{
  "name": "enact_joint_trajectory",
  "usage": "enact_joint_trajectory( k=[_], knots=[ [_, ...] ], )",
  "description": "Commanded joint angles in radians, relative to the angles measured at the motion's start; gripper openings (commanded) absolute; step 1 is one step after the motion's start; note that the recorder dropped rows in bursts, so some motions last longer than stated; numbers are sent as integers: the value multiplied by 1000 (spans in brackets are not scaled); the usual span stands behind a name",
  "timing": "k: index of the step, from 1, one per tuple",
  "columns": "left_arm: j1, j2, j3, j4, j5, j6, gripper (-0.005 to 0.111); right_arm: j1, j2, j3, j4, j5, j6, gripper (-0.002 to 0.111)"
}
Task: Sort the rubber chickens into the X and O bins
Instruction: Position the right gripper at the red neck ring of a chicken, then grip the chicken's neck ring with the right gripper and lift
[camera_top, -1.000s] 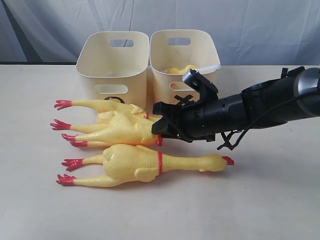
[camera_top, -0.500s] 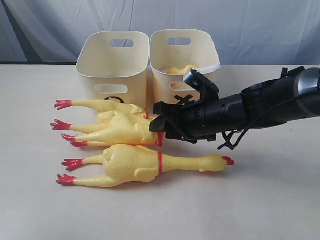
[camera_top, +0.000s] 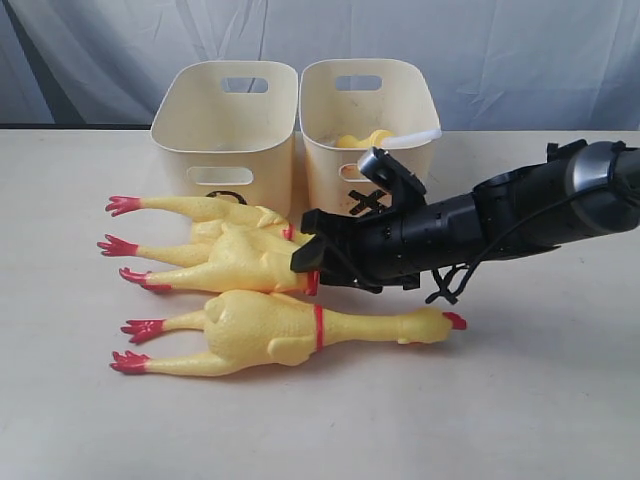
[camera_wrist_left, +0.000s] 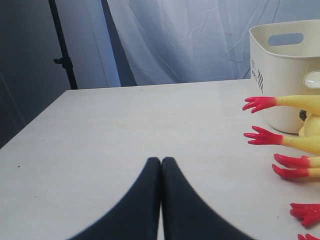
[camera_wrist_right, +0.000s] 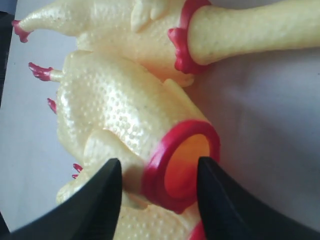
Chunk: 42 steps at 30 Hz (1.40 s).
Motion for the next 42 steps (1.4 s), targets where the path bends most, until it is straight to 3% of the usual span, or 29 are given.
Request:
enact_joint_trajectory(
  k=[1, 24, 34, 38, 42],
  knots=[
    [1, -4, 2, -3, -12, -3, 0, -1, 4, -4, 0, 37, -11, 45],
    [1, -4, 2, -3, -12, -3, 0, -1, 4, -30, 0, 66, -21, 45],
    [1, -4, 2, -3, -12, -3, 0, -1, 4, -30, 0, 70, -19, 9],
    [1, -4, 2, -3, -12, -3, 0, -1, 4, -30, 0, 89, -15, 0],
    [1, -4, 2, -3, -12, -3, 0, -1, 4, -30, 0, 161, -4, -1]
  ],
)
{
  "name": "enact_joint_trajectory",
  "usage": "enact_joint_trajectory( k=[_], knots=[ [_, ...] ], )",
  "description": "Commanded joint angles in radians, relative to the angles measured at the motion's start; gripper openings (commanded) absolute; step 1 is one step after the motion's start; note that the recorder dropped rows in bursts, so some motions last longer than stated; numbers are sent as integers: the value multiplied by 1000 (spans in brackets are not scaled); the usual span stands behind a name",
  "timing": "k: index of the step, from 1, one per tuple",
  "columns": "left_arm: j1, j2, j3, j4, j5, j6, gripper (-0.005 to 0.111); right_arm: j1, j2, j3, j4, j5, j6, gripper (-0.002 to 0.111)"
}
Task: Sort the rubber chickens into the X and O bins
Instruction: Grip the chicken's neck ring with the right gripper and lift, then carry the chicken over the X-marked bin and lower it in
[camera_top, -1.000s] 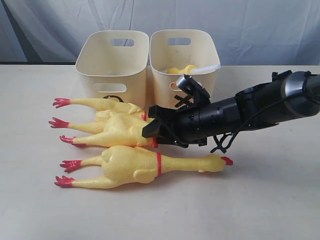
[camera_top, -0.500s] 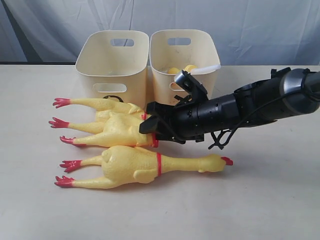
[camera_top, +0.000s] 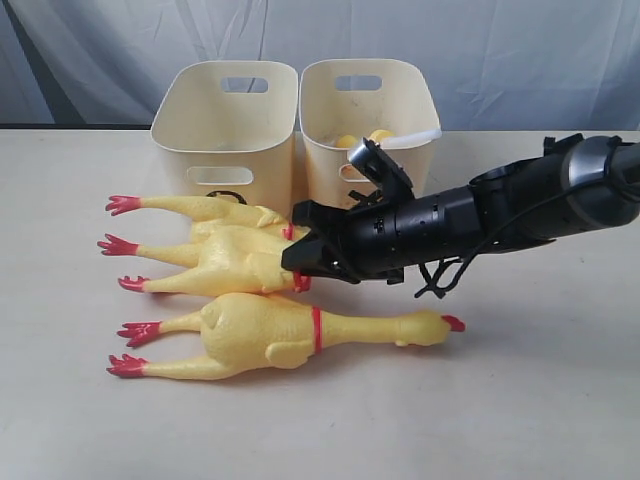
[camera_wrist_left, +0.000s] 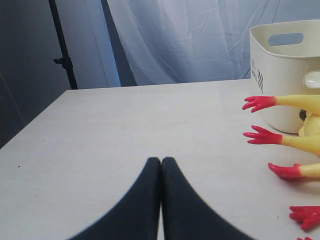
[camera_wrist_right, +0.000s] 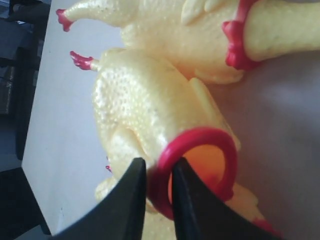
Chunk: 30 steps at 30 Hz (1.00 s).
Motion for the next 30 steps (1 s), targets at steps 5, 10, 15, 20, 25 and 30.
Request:
enact_joint_trajectory(
  k=[5, 10, 15, 20, 25, 30],
  knots=[
    [1, -4, 2, -3, -12, -3, 0, -1, -23, -3, 0, 111, 6, -1],
    [1, -4, 2, -3, -12, -3, 0, -1, -78, -3, 0, 150, 8, -1],
    [1, -4, 2, -3, -12, -3, 0, -1, -143, -3, 0, 159, 45, -1],
    [1, -4, 2, -3, -12, -3, 0, -1, -205, -3, 0, 166, 72, -1],
    [1, -4, 2, -3, -12, -3, 0, -1, -245, -3, -2, 166, 96, -1],
    [1, -4, 2, -3, -12, -3, 0, -1, -265, -3, -51, 147, 139, -1]
  ],
)
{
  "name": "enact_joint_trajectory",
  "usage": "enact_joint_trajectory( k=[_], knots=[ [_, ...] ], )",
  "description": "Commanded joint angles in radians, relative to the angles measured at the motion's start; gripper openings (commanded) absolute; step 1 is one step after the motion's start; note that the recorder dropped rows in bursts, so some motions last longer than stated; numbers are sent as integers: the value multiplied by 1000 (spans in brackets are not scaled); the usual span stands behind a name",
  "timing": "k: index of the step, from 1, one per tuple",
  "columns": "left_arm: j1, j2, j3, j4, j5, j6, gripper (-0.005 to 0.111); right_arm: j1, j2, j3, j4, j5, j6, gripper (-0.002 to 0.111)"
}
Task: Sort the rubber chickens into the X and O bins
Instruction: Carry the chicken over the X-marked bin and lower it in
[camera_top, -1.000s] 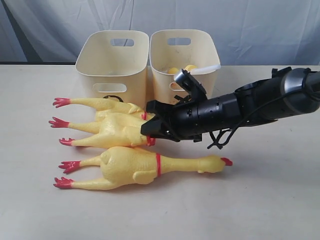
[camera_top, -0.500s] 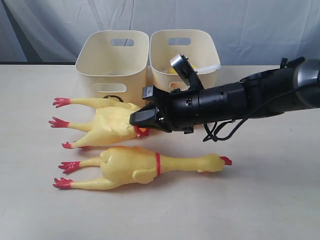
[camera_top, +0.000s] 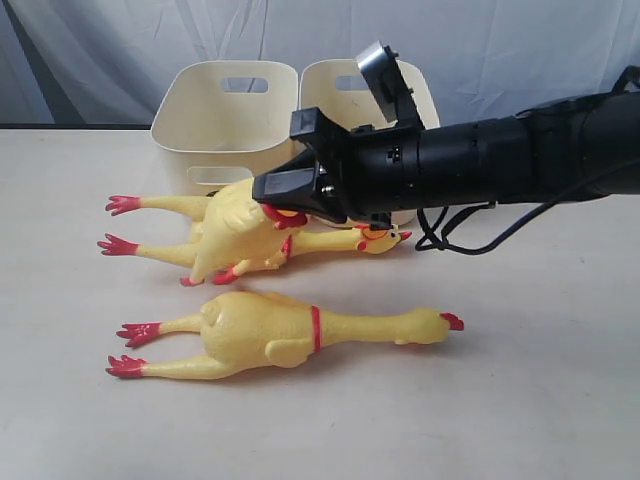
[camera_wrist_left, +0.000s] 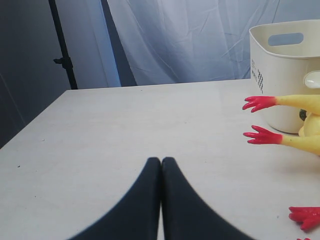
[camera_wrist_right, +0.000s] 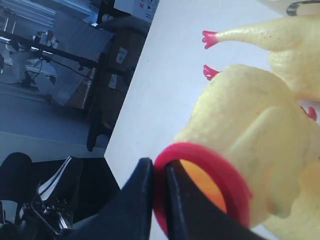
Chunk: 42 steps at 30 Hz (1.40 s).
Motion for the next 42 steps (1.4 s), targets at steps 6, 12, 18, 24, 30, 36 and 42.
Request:
enact_joint_trajectory(
  k=[6, 12, 18, 24, 30, 36, 42],
  knots=[
    [1, -4, 2, -3, -12, -3, 0, -1, -21, -3, -32, 52, 27, -1],
    [1, -4, 2, -3, -12, -3, 0, -1, -31, -3, -12, 92, 27, -1],
    [1, -4, 2, -3, -12, -3, 0, -1, -65, -5, 6, 91, 26, -1],
    [1, -4, 2, -3, -12, -3, 0, -1, -115, -6, 11, 101, 27, -1],
    [1, -4, 2, -3, -12, -3, 0, -1, -184, -6, 19, 122, 34, -1],
    [1, -4, 2, -3, -12, -3, 0, -1, -239, -6, 19, 122, 34, -1],
    [1, -4, 2, -3, -12, -3, 0, -5, -283, -11, 19, 111, 50, -1]
  ],
)
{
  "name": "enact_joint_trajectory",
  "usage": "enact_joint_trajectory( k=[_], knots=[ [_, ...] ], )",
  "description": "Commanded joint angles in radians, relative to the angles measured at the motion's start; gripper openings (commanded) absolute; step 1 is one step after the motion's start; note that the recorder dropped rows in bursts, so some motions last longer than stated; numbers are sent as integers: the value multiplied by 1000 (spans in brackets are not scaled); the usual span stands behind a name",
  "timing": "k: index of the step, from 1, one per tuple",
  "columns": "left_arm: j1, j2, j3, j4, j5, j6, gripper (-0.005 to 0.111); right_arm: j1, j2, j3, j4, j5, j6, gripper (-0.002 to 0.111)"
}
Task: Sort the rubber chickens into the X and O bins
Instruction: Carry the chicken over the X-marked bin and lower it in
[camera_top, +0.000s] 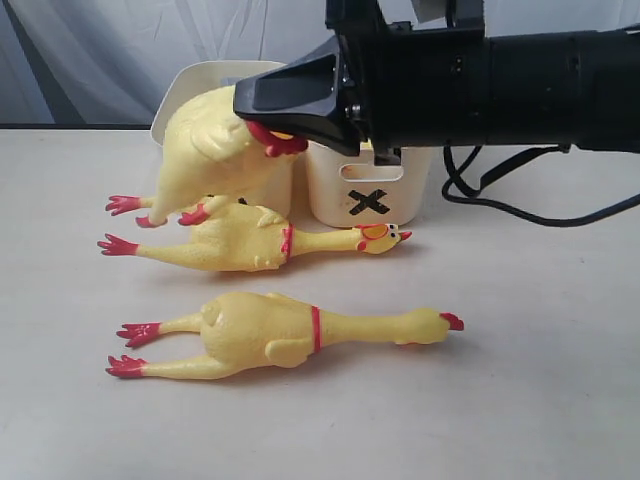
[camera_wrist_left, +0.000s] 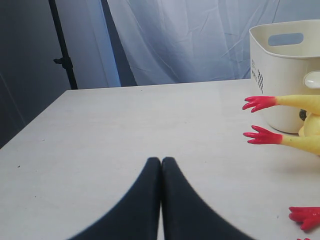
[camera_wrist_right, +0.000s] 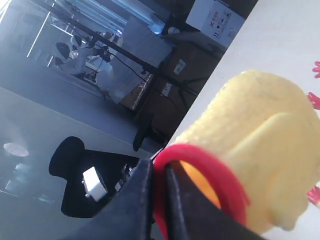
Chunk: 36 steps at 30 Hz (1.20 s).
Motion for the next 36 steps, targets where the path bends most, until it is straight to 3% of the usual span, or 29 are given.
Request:
enact_joint_trajectory(
  k=[1, 7, 30, 36],
  knots=[
    [1, -4, 2, -3, -12, -3, 0, -5, -33, -16, 23, 8, 6, -1],
    [1, -4, 2, -3, -12, -3, 0, -5, -37, -46, 23, -31, 26, -1],
    [1, -4, 2, -3, -12, -3, 0, -5, -35, -124, 23, -702, -355, -1],
    [1, -4, 2, -3, -12, -3, 0, -5, 33, -135, 23, -717, -447, -1]
  ],
)
